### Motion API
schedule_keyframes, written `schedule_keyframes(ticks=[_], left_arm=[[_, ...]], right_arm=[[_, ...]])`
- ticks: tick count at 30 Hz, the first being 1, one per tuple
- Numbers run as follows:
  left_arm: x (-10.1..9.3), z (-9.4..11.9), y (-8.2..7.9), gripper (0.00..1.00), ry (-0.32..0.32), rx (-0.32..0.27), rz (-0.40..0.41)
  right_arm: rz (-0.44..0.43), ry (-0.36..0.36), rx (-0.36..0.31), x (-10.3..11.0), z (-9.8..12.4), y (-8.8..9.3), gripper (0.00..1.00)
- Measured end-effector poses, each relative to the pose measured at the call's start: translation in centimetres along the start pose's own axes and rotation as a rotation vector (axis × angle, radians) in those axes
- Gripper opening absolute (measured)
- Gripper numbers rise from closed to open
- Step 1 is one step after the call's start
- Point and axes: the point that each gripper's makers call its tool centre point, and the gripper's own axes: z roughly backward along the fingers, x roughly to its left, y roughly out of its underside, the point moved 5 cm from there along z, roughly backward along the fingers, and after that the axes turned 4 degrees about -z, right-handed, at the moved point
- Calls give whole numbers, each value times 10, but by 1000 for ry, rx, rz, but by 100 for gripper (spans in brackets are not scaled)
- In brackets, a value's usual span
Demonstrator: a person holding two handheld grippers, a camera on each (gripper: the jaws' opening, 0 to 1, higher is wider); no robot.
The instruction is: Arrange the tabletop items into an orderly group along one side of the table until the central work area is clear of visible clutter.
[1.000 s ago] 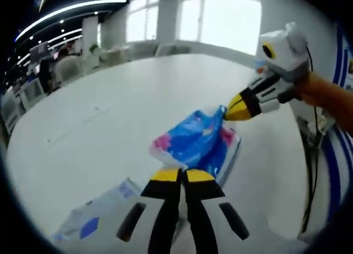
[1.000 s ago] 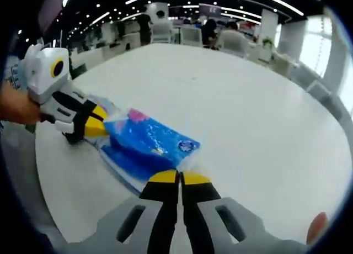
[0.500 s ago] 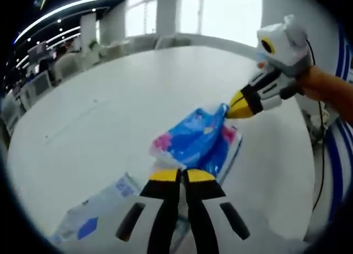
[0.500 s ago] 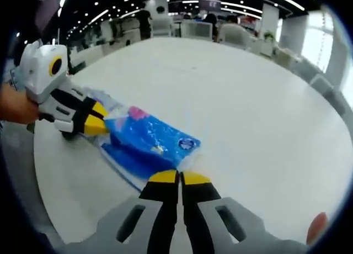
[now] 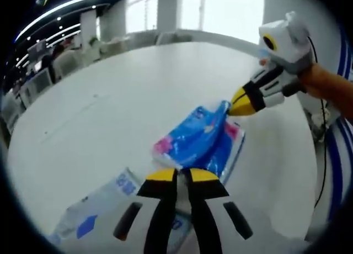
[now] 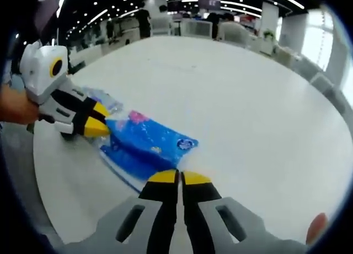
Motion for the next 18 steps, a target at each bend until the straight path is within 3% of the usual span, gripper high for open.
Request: schedule_keyframes(ticks=[18], left_arm=[[2, 1, -1, 16, -11, 0, 4]], right_arm=[[-34, 12, 0, -1, 4, 6, 10]])
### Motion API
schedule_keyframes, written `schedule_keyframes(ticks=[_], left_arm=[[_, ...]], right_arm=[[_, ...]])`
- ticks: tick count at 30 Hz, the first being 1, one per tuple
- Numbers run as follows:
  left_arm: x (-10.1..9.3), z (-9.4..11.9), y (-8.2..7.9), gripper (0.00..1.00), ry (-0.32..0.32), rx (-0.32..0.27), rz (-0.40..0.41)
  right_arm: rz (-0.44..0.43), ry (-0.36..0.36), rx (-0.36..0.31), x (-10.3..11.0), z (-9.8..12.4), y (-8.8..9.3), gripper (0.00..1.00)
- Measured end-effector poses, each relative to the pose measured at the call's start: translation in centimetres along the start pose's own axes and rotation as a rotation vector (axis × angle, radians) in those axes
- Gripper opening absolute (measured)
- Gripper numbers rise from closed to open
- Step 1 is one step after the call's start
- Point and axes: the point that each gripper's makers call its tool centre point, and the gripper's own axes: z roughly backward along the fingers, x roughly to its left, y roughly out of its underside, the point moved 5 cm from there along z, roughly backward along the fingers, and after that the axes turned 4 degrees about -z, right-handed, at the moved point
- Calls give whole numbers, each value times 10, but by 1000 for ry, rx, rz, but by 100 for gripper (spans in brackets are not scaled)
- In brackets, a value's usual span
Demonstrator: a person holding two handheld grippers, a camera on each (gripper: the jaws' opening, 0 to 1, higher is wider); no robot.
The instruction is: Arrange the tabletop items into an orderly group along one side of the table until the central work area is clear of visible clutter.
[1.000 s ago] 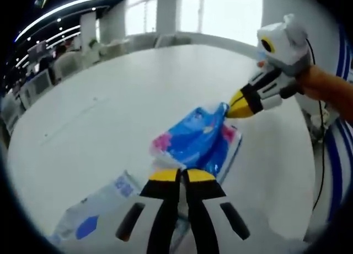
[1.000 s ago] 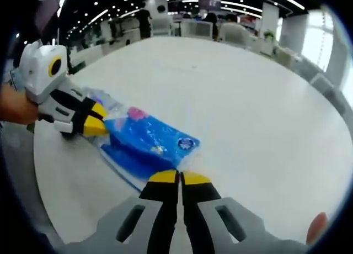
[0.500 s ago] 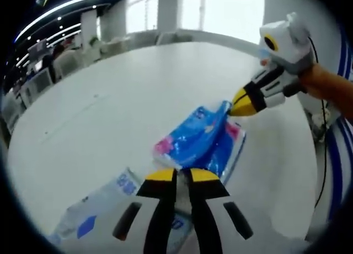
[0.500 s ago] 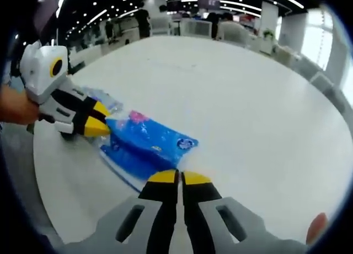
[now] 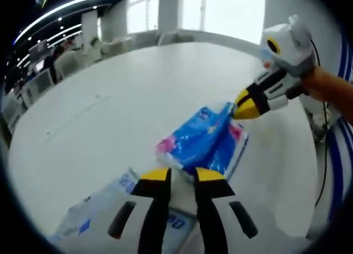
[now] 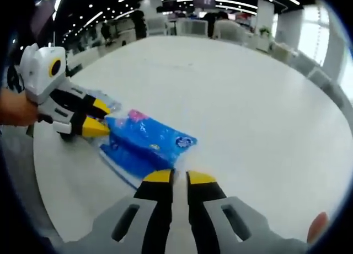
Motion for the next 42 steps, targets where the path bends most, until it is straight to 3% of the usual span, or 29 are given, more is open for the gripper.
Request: schedule_keyframes(ticks=[12, 19, 27, 30, 42], left_arm=[[4, 4, -5, 29, -11, -16, 10], [5, 7, -11, 34, -16, -46, 4], [2, 10, -20, 56, -25, -98, -57], [1, 11, -20, 58, -14, -102, -45], [-2, 23, -29, 65, -1, -147, -66]], right_arm=[[2, 40, -8, -5, 3, -1, 26], [10, 97, -41, -13, 12, -6, 46], [5, 157, -116, -22, 20, -13, 75], [11, 185, -131, -24, 23, -15, 84], [37, 158, -222, -12, 34, -32, 93]])
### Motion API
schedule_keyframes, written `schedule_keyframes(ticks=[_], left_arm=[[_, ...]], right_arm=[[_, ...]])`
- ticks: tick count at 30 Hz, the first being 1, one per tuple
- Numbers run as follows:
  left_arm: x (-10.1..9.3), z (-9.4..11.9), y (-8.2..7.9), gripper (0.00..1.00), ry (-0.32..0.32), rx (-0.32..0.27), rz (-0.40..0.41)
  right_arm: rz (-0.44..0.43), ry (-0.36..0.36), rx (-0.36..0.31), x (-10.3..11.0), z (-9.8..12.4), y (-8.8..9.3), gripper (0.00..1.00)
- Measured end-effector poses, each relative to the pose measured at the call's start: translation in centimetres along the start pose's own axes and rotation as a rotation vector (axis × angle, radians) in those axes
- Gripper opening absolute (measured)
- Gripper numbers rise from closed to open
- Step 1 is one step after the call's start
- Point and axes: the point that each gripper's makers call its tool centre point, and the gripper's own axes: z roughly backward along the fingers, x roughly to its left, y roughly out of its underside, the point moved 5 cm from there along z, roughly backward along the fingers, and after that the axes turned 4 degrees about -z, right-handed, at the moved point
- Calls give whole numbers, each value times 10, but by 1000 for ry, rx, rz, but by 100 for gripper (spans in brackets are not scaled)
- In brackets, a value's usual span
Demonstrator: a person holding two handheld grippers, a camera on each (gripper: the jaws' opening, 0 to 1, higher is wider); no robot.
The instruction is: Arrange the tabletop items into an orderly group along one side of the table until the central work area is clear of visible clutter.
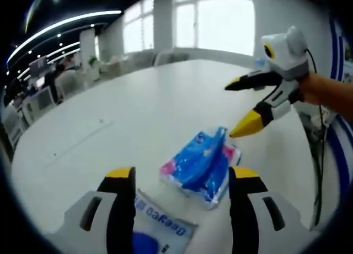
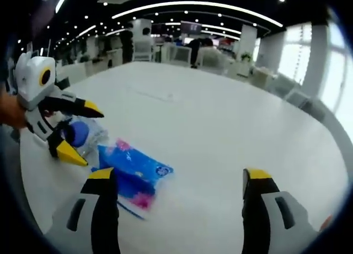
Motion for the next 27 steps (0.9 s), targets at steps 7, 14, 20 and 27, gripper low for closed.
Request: schedule_keyframes(ticks=[7, 14, 20, 27], left_arm=[[-2, 9, 0, 65, 11, -14, -8], [-6, 21, -3, 66, 32, -31, -18], [-18, 40, -4, 65, 85, -62, -38], [-23, 66, -1, 65, 126, -100, -34]], right_arm=[[-20, -51, -25, 7, 5, -2, 93], [13, -98, -43, 17, 16, -4, 96], [48, -199, -86, 35, 28, -10, 97], [123, -344, -116, 70, 41, -16, 99]])
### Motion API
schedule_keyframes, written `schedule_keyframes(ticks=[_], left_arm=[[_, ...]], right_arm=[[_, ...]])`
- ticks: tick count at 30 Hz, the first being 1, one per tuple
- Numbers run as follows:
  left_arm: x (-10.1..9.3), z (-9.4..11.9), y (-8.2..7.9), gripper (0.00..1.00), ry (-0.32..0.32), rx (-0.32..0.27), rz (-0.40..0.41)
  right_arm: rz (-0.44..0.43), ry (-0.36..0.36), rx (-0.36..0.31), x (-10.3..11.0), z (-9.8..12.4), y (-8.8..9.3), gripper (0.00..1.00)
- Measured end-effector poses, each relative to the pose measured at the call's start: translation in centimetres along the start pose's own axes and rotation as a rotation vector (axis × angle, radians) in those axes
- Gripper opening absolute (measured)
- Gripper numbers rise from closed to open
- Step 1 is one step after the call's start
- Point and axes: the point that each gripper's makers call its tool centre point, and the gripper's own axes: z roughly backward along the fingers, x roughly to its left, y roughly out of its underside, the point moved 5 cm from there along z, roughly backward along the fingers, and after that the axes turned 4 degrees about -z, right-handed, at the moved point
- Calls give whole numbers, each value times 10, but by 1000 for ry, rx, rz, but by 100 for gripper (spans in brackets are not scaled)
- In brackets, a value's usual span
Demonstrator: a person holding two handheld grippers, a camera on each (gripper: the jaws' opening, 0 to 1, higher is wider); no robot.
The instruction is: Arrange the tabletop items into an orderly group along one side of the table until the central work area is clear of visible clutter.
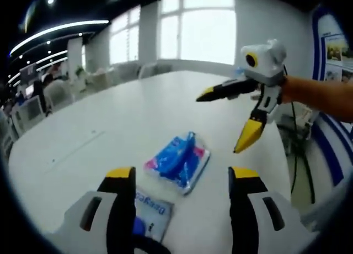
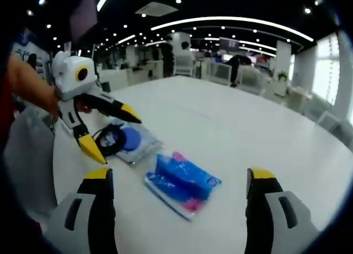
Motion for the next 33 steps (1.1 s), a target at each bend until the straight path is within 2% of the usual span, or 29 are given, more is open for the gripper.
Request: schedule_keyframes(ticks=[11, 14, 20, 33], left_arm=[[-6, 44, 8, 65, 18, -38, -1], [-7, 57, 11, 66, 17, -44, -10], [-2, 90, 20, 65, -16, -64, 14], [3, 143, 43, 64, -98, -81, 51]], right_arm=[[49, -164, -64, 46, 4, -23, 99], [71, -191, -57, 59, 3, -26, 99], [95, -241, -65, 86, -1, -33, 99], [119, -331, -84, 136, -18, -47, 99]])
